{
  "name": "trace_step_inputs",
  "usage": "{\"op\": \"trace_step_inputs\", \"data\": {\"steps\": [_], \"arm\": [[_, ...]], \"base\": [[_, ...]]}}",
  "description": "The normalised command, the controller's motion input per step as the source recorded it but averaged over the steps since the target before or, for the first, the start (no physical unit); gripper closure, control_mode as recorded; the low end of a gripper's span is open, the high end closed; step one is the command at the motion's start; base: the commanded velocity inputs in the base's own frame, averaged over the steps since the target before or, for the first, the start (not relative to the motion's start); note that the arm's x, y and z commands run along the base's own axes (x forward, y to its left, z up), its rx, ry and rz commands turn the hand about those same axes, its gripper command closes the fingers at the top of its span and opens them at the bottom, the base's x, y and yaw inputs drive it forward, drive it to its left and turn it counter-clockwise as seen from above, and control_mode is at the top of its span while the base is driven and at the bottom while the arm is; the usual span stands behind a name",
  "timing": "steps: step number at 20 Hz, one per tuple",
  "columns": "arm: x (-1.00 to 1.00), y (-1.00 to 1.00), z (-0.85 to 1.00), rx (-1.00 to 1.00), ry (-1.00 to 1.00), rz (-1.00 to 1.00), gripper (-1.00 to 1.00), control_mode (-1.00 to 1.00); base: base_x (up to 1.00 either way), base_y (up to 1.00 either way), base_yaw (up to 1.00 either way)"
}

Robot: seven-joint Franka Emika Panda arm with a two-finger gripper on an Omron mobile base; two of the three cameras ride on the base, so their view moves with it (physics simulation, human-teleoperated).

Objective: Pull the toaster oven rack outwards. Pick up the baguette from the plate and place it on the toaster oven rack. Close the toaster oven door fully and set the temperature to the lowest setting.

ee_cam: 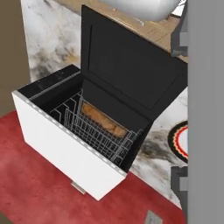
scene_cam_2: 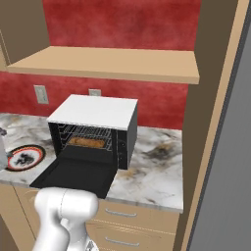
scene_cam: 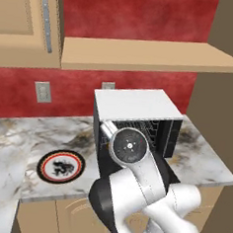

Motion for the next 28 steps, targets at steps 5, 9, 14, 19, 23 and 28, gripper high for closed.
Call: {"op": "trace_step_inputs", "data": {"steps": [5,9,14,19,23,28], "arm": [[-0.56,0.23,-0.54,-0.02,-0.16,0.0,-1.0,-1.0],[-0.51,0.03,-0.52,0.0,-0.15,0.03,-1.0,-1.0],[-0.42,0.0,-0.63,0.0,-0.12,0.07,-1.0,-1.0],[-0.32,-0.04,-0.68,0.0,-0.13,0.1,-1.0,-1.0],[-0.23,-0.14,-0.61,0.0,-0.11,0.07,-1.0,-1.0],[-0.15,-0.28,-0.51,0.0,-0.16,0.08,-1.0,-1.0]], "base": [[0.0,0.0,0.0],[0.0,0.0,0.0],[0.0,0.0,0.0],[0.0,0.0,0.0],[0.0,0.0,0.0],[0.0,0.0,0.0]]}}
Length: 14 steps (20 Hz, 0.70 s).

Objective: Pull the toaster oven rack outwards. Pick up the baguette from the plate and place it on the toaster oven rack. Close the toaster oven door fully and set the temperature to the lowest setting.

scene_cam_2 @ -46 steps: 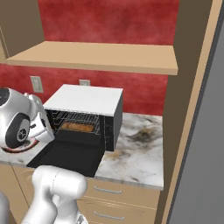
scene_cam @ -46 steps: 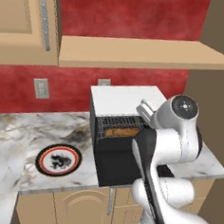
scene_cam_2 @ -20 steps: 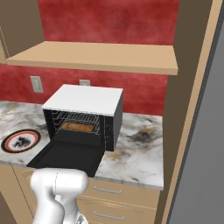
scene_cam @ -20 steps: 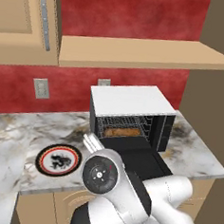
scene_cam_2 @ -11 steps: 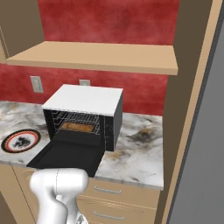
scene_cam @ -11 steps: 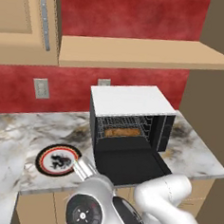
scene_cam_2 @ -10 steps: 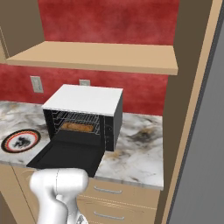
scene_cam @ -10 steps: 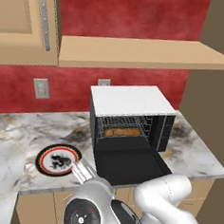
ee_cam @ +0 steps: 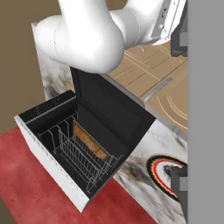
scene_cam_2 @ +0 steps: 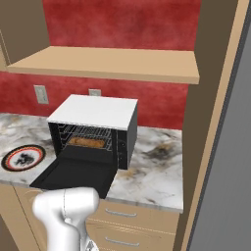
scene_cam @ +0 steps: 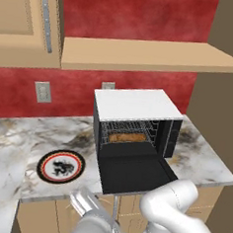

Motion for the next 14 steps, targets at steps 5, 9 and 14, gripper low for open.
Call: {"op": "trace_step_inputs", "data": {"steps": [5,9,14], "arm": [[-0.02,-0.33,-0.42,0.0,-0.12,0.06,-1.0,-1.0],[0.0,-0.23,-0.44,0.0,-0.07,0.04,-1.0,-1.0],[0.16,-0.03,-0.44,0.01,-0.01,0.02,-1.0,-1.0]], "base": [[0.0,0.0,0.0],[0.0,0.0,0.0],[0.0,0.0,0.0]]}}
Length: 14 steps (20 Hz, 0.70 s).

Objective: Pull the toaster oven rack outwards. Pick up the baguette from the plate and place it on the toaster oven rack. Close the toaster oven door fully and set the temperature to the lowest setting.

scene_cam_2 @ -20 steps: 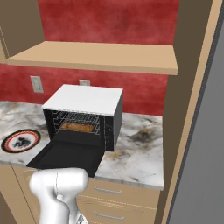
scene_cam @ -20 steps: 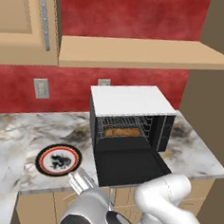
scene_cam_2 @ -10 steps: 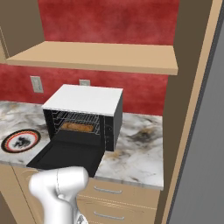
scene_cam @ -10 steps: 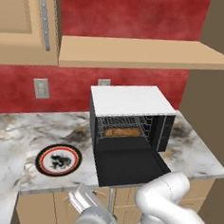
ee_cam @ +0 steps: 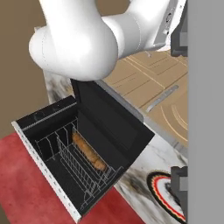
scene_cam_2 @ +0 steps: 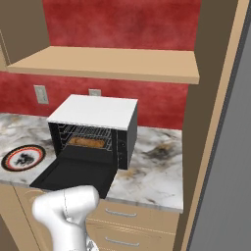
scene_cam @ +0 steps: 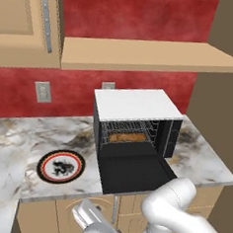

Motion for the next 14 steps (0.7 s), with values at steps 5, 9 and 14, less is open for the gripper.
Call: {"op": "trace_step_inputs", "data": {"steps": [5,9,14], "arm": [[0.26,0.0,-0.33,0.01,0.0,0.0,-1.0,-1.0],[0.09,-0.08,-0.18,0.0,-0.02,0.0,-1.0,-1.0],[0.13,-0.11,-0.12,0.0,0.0,0.0,-1.0,-1.0]], "base": [[0.0,0.0,0.0],[0.0,0.0,0.0],[0.0,0.0,0.0]]}}
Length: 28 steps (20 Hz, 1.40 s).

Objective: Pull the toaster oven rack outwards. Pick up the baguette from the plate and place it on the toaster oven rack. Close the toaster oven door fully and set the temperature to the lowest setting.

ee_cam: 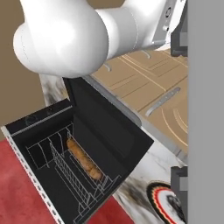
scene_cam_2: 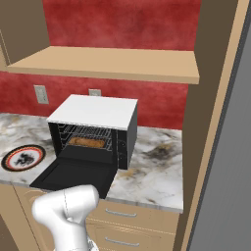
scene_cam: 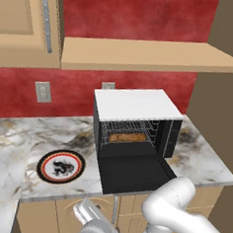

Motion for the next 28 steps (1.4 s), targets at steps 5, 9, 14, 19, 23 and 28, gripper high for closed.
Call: {"op": "trace_step_inputs", "data": {"steps": [5,9,14,19,23,28], "arm": [[0.21,-0.12,-0.1,0.0,0.0,0.0,-1.0,-1.0],[0.28,-0.02,-0.13,0.0,0.0,0.0,-1.0,-1.0],[0.25,0.0,-0.12,0.0,0.0,0.0,-1.0,-1.0],[0.22,0.0,-0.17,0.0,0.0,0.0,-1.0,-1.0],[0.16,0.0,-0.14,0.0,0.0,0.0,-1.0,-1.0],[0.13,0.0,-0.12,0.0,0.0,0.0,-1.0,-1.0]], "base": [[0.0,0.0,0.0],[0.0,0.0,0.0],[0.0,0.0,0.0],[0.0,0.0,0.0],[0.0,0.0,0.0],[0.0,0.0,0.0]]}}
